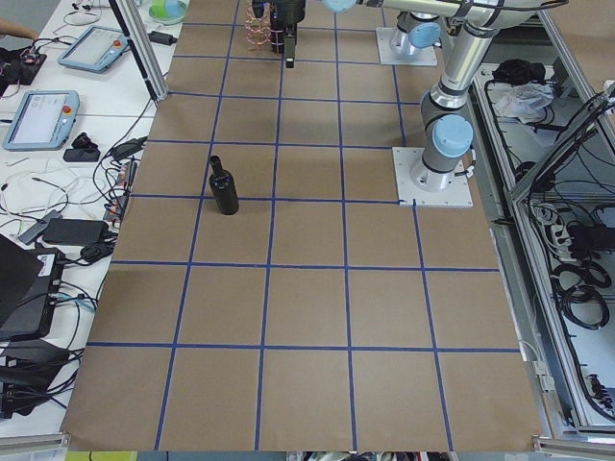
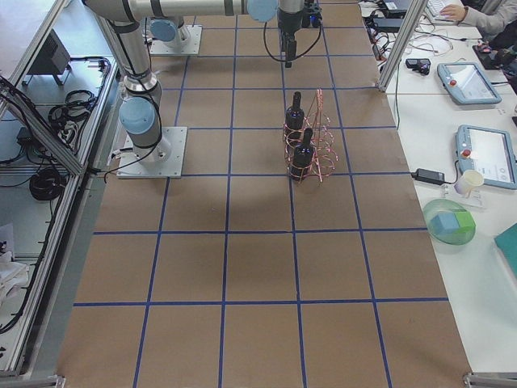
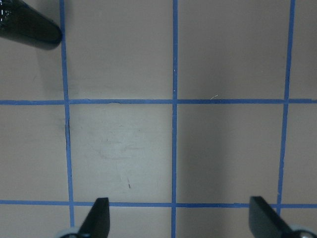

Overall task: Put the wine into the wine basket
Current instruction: 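Lower the left gripper holding the dark wine bottle toward the table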

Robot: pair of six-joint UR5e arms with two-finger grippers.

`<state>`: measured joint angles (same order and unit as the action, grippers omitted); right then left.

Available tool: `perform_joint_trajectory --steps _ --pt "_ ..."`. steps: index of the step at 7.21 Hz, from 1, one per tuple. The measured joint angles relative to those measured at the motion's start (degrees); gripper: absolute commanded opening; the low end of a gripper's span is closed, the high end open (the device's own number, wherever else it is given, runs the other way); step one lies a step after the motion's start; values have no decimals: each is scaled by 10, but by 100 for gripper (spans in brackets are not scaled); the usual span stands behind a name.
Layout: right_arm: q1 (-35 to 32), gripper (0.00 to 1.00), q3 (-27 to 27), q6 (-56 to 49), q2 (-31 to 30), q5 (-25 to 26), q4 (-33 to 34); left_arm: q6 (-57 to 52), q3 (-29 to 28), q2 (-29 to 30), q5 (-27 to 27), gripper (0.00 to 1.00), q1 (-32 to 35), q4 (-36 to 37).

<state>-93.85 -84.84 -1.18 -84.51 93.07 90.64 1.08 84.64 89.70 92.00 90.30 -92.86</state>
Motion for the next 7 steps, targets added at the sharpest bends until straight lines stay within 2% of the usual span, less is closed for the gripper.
perform_joint_trajectory --steps 3,6,7 --pt "1 100 -1 0 -1 -4 0 -23 0 9 7 100 -18 23" --pt "1 100 -1 0 -1 -7 -2 -135 -3 32 5 100 -116 66" --pt "1 100 -2 0 0 -7 -2 -163 -3 45 2 100 -146 110"
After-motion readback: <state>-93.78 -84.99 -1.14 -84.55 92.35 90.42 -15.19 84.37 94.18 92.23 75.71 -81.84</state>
